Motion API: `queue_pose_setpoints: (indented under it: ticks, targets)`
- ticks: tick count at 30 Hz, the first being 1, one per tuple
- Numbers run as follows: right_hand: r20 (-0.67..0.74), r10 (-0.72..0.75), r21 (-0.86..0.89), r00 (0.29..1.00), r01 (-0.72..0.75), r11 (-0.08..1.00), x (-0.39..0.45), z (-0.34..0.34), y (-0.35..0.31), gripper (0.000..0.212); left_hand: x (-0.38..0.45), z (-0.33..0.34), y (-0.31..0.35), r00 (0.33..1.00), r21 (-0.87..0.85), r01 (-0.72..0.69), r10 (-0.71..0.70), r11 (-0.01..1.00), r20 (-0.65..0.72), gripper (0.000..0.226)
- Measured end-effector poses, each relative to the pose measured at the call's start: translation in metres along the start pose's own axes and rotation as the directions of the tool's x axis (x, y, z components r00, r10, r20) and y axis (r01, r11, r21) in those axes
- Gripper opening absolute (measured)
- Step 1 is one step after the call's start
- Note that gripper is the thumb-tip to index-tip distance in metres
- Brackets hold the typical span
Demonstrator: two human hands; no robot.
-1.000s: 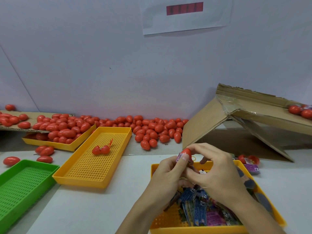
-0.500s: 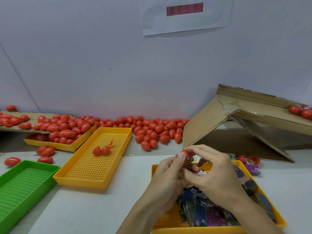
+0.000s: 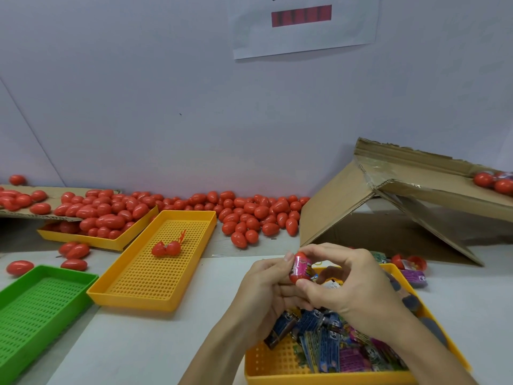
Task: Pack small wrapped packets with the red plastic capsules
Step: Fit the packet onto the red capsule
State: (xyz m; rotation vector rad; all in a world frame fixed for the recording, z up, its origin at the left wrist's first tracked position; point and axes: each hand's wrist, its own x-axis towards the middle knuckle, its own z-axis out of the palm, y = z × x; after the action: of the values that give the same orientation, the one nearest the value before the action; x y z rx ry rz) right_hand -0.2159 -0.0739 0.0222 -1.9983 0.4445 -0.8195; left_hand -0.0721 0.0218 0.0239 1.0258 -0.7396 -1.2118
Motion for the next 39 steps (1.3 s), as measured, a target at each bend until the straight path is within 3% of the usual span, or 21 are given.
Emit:
queue_pose_setpoints:
  ticks: [12, 22, 33, 39]
  targets:
    - [0.143, 0.053, 0.064, 0.988, -0.063, 0.996, 0.0, -0.012, -0.002, 0.034, 0.0, -0.004, -0.001, 0.999, 0.145, 0.019, -0.026, 0.989, 0.044, 0.04]
    - [-0.091, -0.075, -0.059, 0.993, 0.069, 0.996, 0.0, 0.007, -0.001, 0.025, 0.003, 0.001, -0.008, 0.996, 0.174, -0.03, 0.045, 0.984, -0.079, 0.037]
    - [0.062, -0.044, -0.079, 0.997, 0.049, 0.996, 0.001, 0.002, 0.008, 0.036, 0.003, -0.001, -0.008, 0.998, 0.281, -0.016, 0.034, 0.96, -0.06, 0.052]
    - [-0.049, -0.101, -0.245, 0.994, 0.086, 0.966, 0.001, 0.006, 0.007, 0.031, 0.005, 0.002, -0.01, 0.981, 0.348, -0.058, 0.119, 0.936, -0.156, 0.025]
